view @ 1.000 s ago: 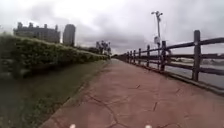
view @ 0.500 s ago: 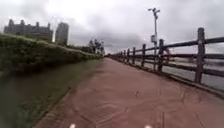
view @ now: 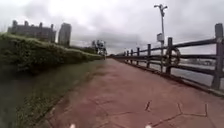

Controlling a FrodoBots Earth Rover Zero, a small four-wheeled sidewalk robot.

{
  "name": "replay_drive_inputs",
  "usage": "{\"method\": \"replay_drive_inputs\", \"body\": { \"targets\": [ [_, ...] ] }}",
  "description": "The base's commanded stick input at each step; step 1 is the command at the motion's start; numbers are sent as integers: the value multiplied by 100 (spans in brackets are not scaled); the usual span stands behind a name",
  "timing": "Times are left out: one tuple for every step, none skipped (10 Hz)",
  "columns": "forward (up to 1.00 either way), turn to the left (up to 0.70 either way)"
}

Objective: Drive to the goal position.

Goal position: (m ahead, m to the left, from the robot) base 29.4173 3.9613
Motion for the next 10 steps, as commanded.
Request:
{"method": "replay_drive_inputs", "body": {
  "targets": [
    [90,0],
    [90,0],
    [90,0],
    [90,0],
    [90,0],
    [90,0],
    [90,0],
    [90,0],
    [90,0],
    [90,0]
  ]
}}
